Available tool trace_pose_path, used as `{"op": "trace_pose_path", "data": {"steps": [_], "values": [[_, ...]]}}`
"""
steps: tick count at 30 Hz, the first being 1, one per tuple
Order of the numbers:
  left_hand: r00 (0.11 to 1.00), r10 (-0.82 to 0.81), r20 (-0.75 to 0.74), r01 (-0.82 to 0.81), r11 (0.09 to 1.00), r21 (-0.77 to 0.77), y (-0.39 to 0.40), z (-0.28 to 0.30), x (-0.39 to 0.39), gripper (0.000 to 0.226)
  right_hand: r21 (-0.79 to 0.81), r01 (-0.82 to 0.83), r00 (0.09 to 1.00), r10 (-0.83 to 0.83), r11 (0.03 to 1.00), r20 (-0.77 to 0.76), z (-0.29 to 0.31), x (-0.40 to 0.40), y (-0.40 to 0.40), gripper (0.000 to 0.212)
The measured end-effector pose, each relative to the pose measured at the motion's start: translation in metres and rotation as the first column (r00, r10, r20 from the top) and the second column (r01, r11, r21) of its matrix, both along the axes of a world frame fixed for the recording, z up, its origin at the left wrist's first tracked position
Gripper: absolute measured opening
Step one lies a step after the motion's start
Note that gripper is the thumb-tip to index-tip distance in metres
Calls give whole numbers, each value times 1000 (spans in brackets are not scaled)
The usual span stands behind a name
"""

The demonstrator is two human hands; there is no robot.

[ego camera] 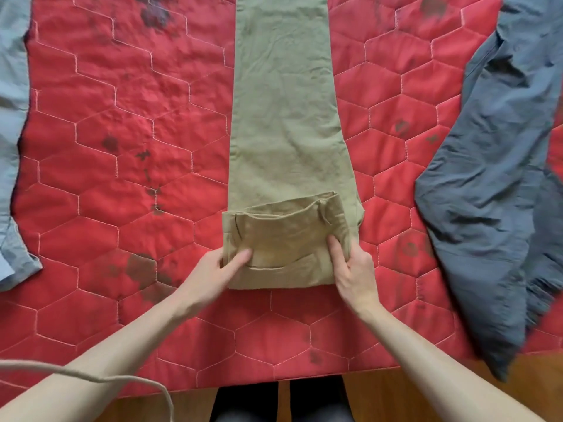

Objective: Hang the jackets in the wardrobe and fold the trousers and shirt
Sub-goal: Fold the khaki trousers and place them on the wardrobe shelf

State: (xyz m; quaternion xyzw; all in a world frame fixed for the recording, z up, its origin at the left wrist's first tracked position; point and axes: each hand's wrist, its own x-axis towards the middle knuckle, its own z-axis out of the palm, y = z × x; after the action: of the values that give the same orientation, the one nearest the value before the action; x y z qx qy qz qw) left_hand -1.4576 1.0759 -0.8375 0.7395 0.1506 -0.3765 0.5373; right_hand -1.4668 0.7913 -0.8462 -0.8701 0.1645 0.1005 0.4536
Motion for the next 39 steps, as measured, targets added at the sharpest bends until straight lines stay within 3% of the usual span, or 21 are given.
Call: {"op": "trace_pose_path", "data": {"steps": [4,11,17,21,27,33,36,37,39], "values": [[993,-15,116,10,999,41,-1,-7,4,26,-104,106,993,-111,989,-45,-14,7,8,36],[927,-16,374,-84,965,248,-19,-15,7,25,-195,173,983,-183,965,-33,-24,21,8,40],[940,93,328,-202,927,317,-32,-23,20,28,-261,197,978,-208,945,-15,-21,22,13,37],[879,155,451,-295,919,261,-36,-20,25,26,-303,174,983,-146,937,112,-17,26,9,43],[863,103,496,-361,811,461,-53,-26,30,21,-500,94,991,-130,861,-37,-25,47,18,45],[851,80,519,-385,767,513,-58,-29,38,19,-564,148,981,-194,812,-22,-23,50,21,45],[858,2,514,-365,708,605,-61,-29,43,13,-584,148,989,-130,798,73,-18,54,21,26],[846,-20,533,-377,684,624,-62,-29,44,11,-615,139,989,-76,776,128,-16,56,21,27],[785,-91,613,-418,652,633,-67,-28,43,31,-660,73,962,122,747,244,-14,59,26,44]]}}
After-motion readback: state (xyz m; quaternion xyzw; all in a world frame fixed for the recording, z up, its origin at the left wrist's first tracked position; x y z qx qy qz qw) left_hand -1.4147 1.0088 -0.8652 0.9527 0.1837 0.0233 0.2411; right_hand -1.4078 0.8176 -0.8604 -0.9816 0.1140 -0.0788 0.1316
